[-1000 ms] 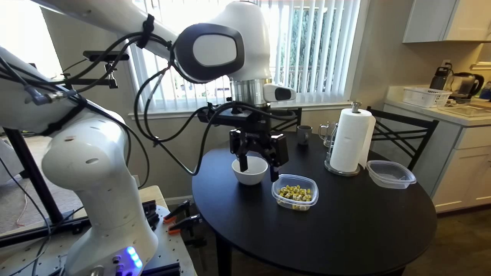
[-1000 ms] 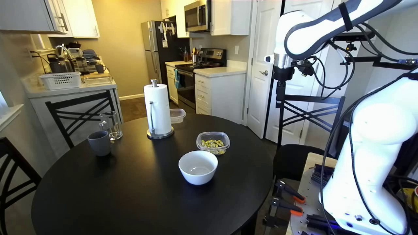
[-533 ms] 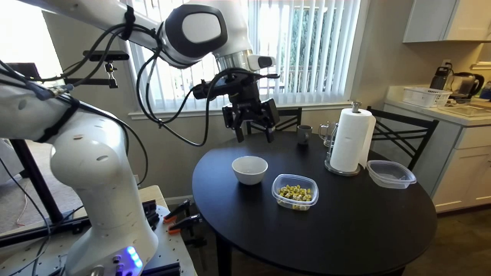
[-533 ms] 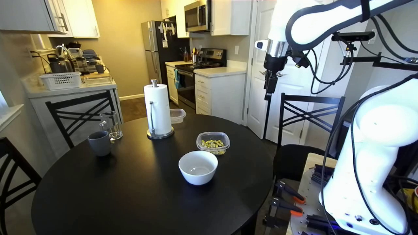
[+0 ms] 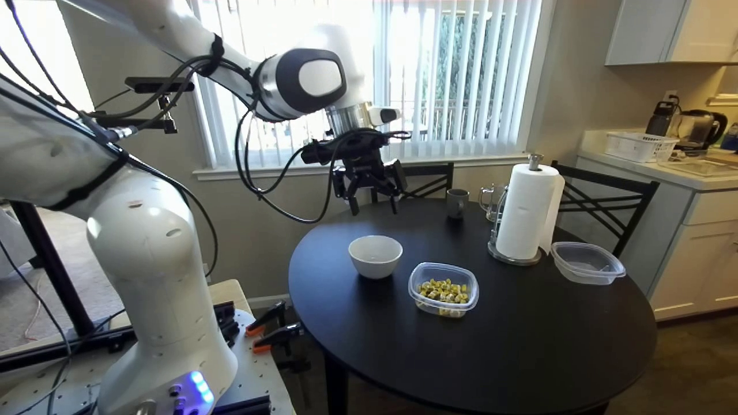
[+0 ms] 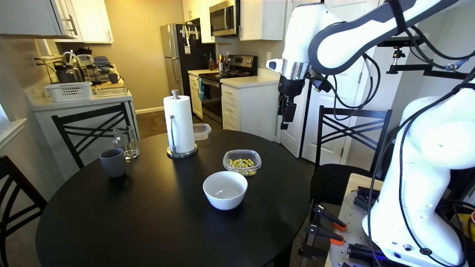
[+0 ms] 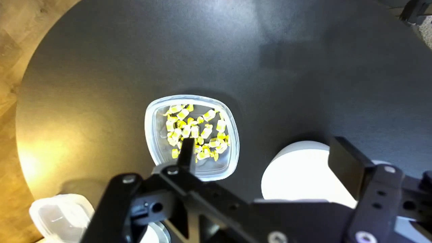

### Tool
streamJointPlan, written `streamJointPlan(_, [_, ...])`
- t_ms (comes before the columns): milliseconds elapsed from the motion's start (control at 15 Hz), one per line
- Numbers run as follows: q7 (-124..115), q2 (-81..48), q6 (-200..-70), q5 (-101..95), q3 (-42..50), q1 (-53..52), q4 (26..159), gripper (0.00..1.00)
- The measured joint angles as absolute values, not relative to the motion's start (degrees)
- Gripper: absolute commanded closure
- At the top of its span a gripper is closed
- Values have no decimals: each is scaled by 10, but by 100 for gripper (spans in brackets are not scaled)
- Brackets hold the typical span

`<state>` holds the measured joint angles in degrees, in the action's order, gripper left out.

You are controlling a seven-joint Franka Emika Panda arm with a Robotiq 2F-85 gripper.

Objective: Pour the contents in the container into the bowl

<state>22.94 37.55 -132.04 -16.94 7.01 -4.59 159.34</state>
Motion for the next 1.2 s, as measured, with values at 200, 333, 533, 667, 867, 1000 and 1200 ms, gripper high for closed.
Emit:
streamJointPlan(200, [229,336,-1348,-169,76,-44,1593,0])
streamJointPlan(333, [229,333,-1349,-169,76,-44,1592,0])
streamJointPlan(533, [229,333,-1349,-169,76,-44,1591,0])
streamJointPlan(667, [229,333,-1352,-169,75,-44,1591,0])
streamJointPlan(867, [231,308,-1394,-169,71,-51,1577,0])
streamJointPlan(1000, [234,259,-1434,-167,69,-65,1561,0])
streamJointPlan(1200, [234,154,-1485,-166,61,-70,1535,0])
